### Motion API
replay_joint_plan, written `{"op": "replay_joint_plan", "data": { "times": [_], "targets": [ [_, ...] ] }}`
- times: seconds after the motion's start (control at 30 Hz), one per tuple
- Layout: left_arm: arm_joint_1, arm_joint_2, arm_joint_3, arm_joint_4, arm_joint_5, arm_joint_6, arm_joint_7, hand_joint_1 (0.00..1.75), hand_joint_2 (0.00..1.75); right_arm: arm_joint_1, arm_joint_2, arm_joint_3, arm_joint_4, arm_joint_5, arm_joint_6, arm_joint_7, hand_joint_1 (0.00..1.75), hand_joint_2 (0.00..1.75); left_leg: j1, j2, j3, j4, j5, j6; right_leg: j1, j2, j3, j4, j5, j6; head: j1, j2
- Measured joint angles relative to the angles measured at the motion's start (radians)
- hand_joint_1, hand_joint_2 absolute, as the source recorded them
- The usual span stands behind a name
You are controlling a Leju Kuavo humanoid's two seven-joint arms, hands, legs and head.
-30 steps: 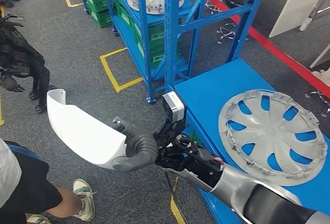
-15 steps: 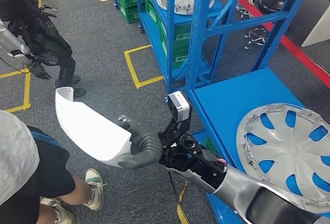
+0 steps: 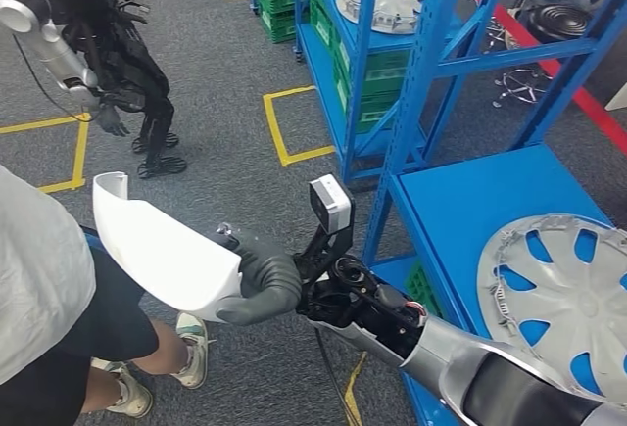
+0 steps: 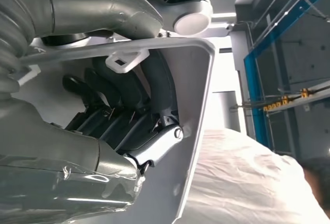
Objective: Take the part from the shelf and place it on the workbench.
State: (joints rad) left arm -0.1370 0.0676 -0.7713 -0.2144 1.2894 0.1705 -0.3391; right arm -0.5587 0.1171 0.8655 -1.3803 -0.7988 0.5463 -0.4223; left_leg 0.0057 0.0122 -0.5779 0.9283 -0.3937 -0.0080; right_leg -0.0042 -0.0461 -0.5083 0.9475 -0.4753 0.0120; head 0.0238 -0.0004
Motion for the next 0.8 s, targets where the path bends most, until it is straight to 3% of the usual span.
{"op": "replay_joint_plan", "data": {
  "times": [0.07,0.13,0.17,0.2,0.23,0.3,0.37,0.4,0.47,0.53,0.63,0.7,0.73,0.8],
  "targets": [
    [-0.001,0.0,0.0,0.0,0.0,0.0,0.0,0.0,1.75,0.0,0.0,0.0,0.0,0.0,0.0,0.0,1.66,1.75,0.002,-0.009,0.005,-0.003,0.001,0.011,-0.003,0.024,-0.04,0.091,-0.054,0.007,0.006,0.0],
    [-0.002,0.0,0.0,0.0,0.0,0.0,0.0,0.0,1.75,0.004,-0.001,-0.001,0.0,0.0,0.001,0.0,1.66,1.75,-0.001,-0.019,0.006,-0.003,0.0,0.017,-0.003,0.039,-0.112,0.246,-0.122,0.009,0.014,0.0],
    [-0.002,0.0,0.0,0.0,0.0,0.0,0.0,0.0,1.75,0.006,-0.001,-0.001,0.0,0.0,0.0,0.0,1.66,1.75,-0.002,-0.027,0.006,-0.003,-0.001,0.018,-0.003,0.041,-0.14,0.302,-0.137,0.008,0.017,0.0],
    [-0.001,0.0,0.0,0.0,0.0,0.0,0.0,0.0,1.75,0.009,-0.001,-0.001,0.0,0.0,0.0,0.0,1.66,1.75,-0.004,-0.035,0.007,-0.003,-0.001,0.019,-0.003,0.042,-0.152,0.319,-0.131,0.006,0.019,0.0],
    [-0.001,0.0,0.0,0.0,0.0,0.0,0.0,0.0,1.75,0.01,-0.002,-0.001,0.0,0.0,0.0,0.0,1.66,1.75,-0.005,-0.044,0.009,-0.002,-0.001,0.019,-0.003,0.044,-0.143,0.292,-0.104,0.003,0.021,0.0],
    [-0.002,-0.001,0.0,0.0,0.0,0.0,0.0,0.0,1.75,0.01,-0.002,-0.002,0.0,0.0,0.0,0.0,1.66,1.75,-0.006,-0.063,0.014,-0.002,-0.002,0.018,-0.001,0.063,-0.082,0.148,-0.023,-0.01,0.025,0.0],
    [-0.004,-0.003,0.0,0.0,-0.001,0.0,0.001,0.0,1.75,0.01,-0.002,-0.003,0.0,0.0,0.0,0.0,1.66,1.75,-0.007,-0.079,0.012,0.0,-0.003,0.013,0.001,0.09,-0.028,0.027,0.021,-0.018,0.024,0.0],
    [-0.003,-0.004,0.0,0.0,-0.002,0.0,0.002,0.0,1.75,0.009,-0.002,-0.003,0.0,0.0,0.0,0.0,1.66,1.75,-0.006,-0.085,0.008,0.001,-0.002,0.008,0.001,0.097,-0.017,0.004,0.023,-0.02,0.023,0.0],
    [-0.001,-0.003,0.0,0.0,-0.003,0.0,0.003,0.0,1.75,0.009,-0.002,-0.005,0.0,0.0,0.001,0.0,1.66,1.75,-0.004,-0.097,0.003,0.0,0.001,-0.003,0.001,0.089,-0.009,-0.007,0.024,-0.023,0.021,0.0],
    [0.002,-0.003,0.0,0.0,-0.003,0.0,0.003,0.0,1.75,0.008,-0.001,-0.006,0.0,-0.001,0.002,-0.001,1.66,1.75,-0.004,-0.081,-0.012,0.027,-0.017,-0.012,-0.004,0.075,-0.001,-0.02,0.033,-0.03,0.015,0.0],
    [-0.002,-0.003,0.0,0.0,-0.004,0.0,0.003,0.0,1.75,0.007,-0.001,-0.007,0.0,-0.001,0.003,-0.001,1.66,1.75,-0.001,-0.035,-0.099,0.203,-0.106,-0.025,-0.005,0.048,0.002,-0.03,0.039,-0.036,0.0,0.0],
    [-0.002,-0.003,0.0,0.0,-0.004,0.0,0.003,0.0,1.75,0.009,-0.001,-0.008,0.0,0.0,0.003,-0.001,1.66,1.75,0.005,-0.025,-0.148,0.294,-0.13,-0.033,-0.005,0.029,0.0,-0.029,0.038,-0.036,-0.004,0.0],
    [-0.001,-0.002,0.0,0.0,-0.004,0.0,0.003,0.0,1.75,0.009,-0.002,-0.008,0.0,0.0,0.003,0.0,1.66,1.75,0.008,-0.021,-0.144,0.284,-0.115,-0.036,-0.005,0.02,0.0,-0.029,0.037,-0.035,-0.005,0.0],
    [-0.001,-0.002,0.0,0.0,-0.004,0.0,0.003,0.0,1.75,0.009,-0.002,-0.008,0.0,0.0,0.003,0.0,1.66,1.75,0.013,0.0,-0.079,0.158,-0.049,-0.039,-0.005,0.007,0.002,-0.026,0.032,-0.029,-0.007,0.0]
  ]
}}
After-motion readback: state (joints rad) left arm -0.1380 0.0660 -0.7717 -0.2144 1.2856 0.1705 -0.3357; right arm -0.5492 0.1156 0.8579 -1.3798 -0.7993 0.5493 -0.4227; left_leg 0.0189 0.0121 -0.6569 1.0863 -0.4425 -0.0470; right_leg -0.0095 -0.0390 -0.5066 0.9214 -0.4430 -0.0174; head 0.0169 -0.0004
